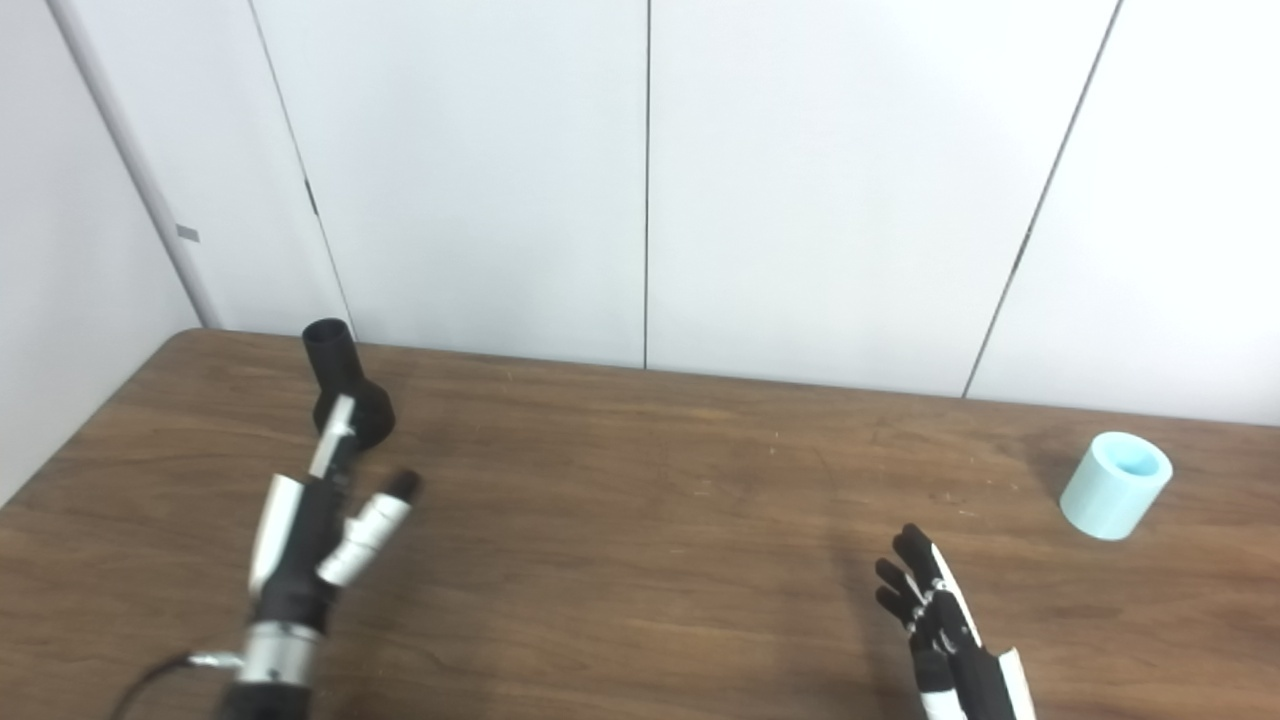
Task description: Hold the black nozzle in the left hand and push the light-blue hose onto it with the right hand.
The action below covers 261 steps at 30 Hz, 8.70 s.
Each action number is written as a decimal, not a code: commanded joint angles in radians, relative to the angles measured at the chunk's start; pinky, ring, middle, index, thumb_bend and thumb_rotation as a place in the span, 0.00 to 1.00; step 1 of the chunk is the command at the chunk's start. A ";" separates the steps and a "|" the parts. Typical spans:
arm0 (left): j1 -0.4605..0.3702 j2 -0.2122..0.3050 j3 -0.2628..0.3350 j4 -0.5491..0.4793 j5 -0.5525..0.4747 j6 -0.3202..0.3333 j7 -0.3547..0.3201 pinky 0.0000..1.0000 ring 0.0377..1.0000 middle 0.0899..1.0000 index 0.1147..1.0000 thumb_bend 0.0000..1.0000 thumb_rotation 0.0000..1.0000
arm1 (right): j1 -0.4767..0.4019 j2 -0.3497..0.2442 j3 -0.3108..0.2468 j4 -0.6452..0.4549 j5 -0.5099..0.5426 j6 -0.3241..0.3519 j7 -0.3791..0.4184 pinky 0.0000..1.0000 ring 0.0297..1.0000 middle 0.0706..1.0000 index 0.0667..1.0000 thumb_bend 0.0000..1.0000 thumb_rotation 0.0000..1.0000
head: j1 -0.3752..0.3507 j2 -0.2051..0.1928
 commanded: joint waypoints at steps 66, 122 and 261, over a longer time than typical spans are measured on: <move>-0.489 0.309 -0.083 0.778 0.066 0.012 0.015 1.00 1.00 0.99 0.73 0.78 0.60 | 0.089 0.002 0.026 -0.008 -0.038 0.010 -0.015 0.88 0.89 0.93 0.95 0.68 0.95 | -0.035 0.048; -0.273 0.131 -0.339 0.586 0.088 -0.015 -0.142 1.00 0.97 0.81 0.42 0.44 0.41 | 0.093 0.022 0.046 -0.069 -0.046 0.092 -0.029 0.87 0.88 0.93 0.95 0.68 0.93 | -0.071 0.099; -0.138 0.108 -0.580 0.444 0.160 -0.111 -0.321 1.00 0.96 0.82 0.42 0.49 0.09 | -0.809 -0.694 0.198 0.420 -0.731 0.567 0.143 0.56 0.69 0.75 0.75 0.94 0.30 | -0.234 0.199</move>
